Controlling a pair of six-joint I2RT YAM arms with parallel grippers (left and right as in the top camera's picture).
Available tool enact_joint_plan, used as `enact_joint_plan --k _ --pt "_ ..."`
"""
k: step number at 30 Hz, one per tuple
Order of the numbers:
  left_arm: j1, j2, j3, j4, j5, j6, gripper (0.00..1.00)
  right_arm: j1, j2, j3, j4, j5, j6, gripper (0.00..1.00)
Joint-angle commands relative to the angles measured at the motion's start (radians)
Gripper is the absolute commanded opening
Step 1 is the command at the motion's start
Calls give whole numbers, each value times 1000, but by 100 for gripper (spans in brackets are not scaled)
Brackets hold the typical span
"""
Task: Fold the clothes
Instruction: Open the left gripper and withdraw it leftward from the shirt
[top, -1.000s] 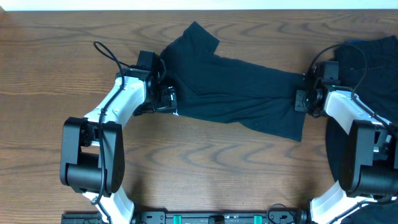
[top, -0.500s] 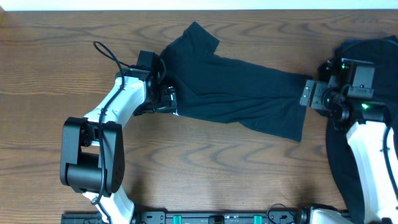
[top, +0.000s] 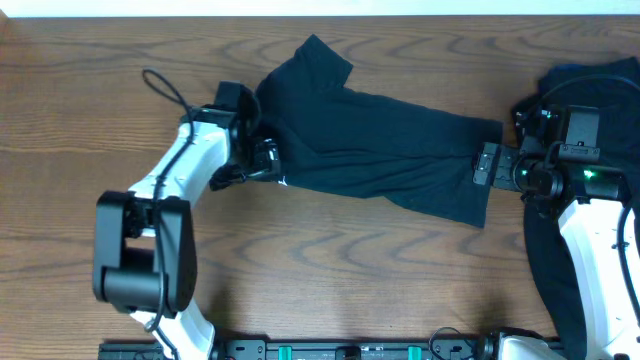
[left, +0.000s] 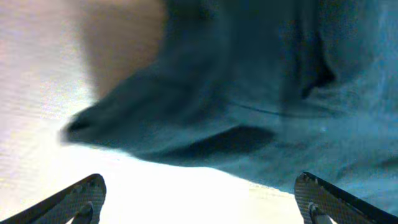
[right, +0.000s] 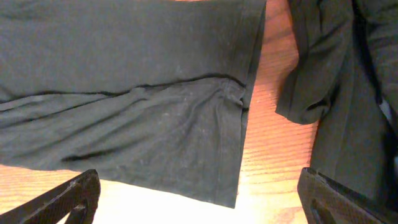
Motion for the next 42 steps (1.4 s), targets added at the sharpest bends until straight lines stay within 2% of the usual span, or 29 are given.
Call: enact_joint_plan --k 1,5,6,7,8,9,13,15,18,23,25,35,42 --pt "79 -141 35 -11 58 -138 98 -4 2 2 -1 -14 15 99" --pt "192 -243 34 -41 145 -236 98 -4 2 2 -2 -14 15 99" --pt "225 -256 32 -57 162 -282 93 -4 2 2 -2 -14 15 99" --pt "253 -261 27 -68 188 -320 76 -4 2 2 -1 -14 15 99" --pt "282 -260 18 -76 235 -341 66 -4 2 2 -1 -14 15 99" --pt "305 -258 5 -75 276 -349 65 -4 2 2 -1 -14 15 99" --pt "385 -251 -98 -10 393 -413 66 -4 2 2 -1 -14 15 99" --pt "421 -251 -180 83 459 -451 66 -4 2 2 -1 -14 15 99" --pt "465 -251 -306 247 534 -541 78 -4 2 2 -1 -14 16 99" --pt "488 -251 -478 538 582 -731 80 -4 2 2 -1 -14 15 99" --pt "487 -251 -513 606 581 -786 81 -4 2 2 -1 -14 15 99" --pt "465 -182 -527 680 555 -902 80 -4 2 2 -1 -14 15 99" --pt "401 -92 -527 853 560 -1043 75 -4 2 2 -1 -14 15 99"
